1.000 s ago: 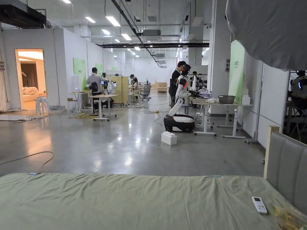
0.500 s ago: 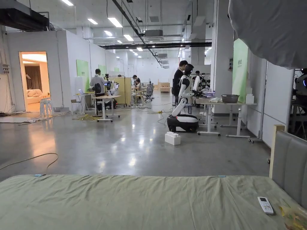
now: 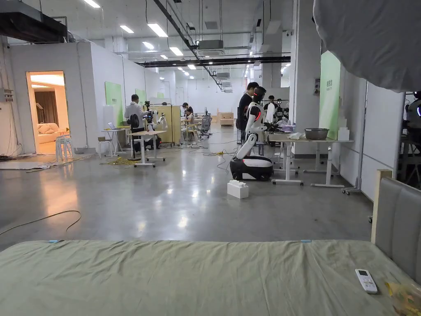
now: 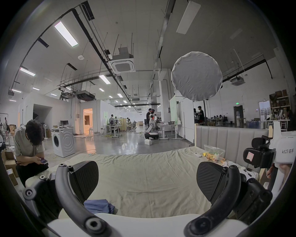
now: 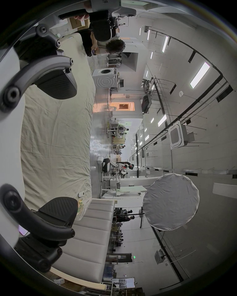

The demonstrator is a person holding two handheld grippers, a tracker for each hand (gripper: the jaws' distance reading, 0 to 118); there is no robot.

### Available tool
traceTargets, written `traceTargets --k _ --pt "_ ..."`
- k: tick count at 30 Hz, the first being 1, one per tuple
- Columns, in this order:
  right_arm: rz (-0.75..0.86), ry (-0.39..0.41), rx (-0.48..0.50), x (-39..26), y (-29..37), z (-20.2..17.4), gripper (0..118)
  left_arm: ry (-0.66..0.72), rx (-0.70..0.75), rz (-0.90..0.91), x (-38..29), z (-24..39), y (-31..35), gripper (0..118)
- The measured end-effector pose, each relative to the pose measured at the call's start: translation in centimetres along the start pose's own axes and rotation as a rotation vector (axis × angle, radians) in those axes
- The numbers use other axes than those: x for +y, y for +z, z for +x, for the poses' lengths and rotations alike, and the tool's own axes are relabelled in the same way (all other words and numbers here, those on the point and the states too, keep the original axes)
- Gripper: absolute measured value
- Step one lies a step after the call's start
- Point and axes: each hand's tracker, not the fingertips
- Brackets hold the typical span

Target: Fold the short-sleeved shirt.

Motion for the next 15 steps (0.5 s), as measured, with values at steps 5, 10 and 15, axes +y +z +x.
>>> traceTargets --k 5,10,15 --pt "0.012 -0.005 0.008 0.19 0.19 -0.15 118 -0.01 0.01 -0.004 0.06 -0.12 -0.05 118" --pt "0.016 0.011 0.008 0.43 0.25 -0.29 118 -0.008 0.009 -0.005 0.14 -0.07 -0.02 118" --pt "0.011 -0.013 0.016 0.37 0.29 -0.41 118 -0.013 0.004 -0.01 0.04 0.05 0.06 118"
